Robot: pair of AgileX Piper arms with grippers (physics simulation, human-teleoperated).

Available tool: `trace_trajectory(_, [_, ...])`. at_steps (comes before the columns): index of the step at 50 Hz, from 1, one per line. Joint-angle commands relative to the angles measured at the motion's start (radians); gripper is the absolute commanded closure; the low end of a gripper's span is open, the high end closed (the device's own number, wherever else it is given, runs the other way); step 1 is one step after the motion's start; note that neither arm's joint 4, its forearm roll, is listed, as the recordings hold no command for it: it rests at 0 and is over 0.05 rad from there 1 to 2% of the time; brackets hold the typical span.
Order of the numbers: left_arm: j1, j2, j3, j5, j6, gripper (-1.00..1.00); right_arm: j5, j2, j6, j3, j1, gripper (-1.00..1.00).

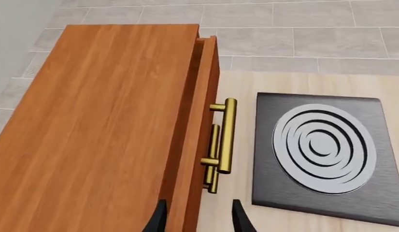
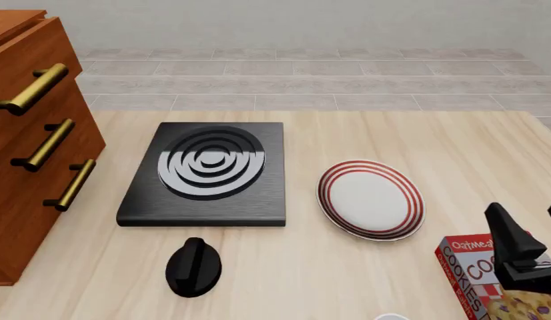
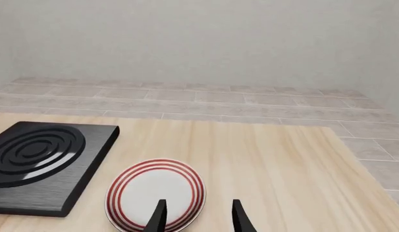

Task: Pick the akita bowl in the top layer of the wooden cabinet and place it on the plate.

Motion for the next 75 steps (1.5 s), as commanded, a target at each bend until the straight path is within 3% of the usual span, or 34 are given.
trace_trajectory(1, [0.021, 0.010, 0.053, -0.043, -0.001, -1.00, -0.020, 0.025, -0.004, 0.000, 0.003, -1.00])
trace_trajectory(55, [0.072, 0.024, 0.254, -0.169, -0.019, -1.00, -0.017, 0.027, -0.013, 0.000, 0.009, -1.00])
trace_trajectory(75, [-0.020, 0.012, 0.278, -0.146, -0.091, -1.00, -0.024, 0.033, -0.012, 0.000, 0.009, -1.00])
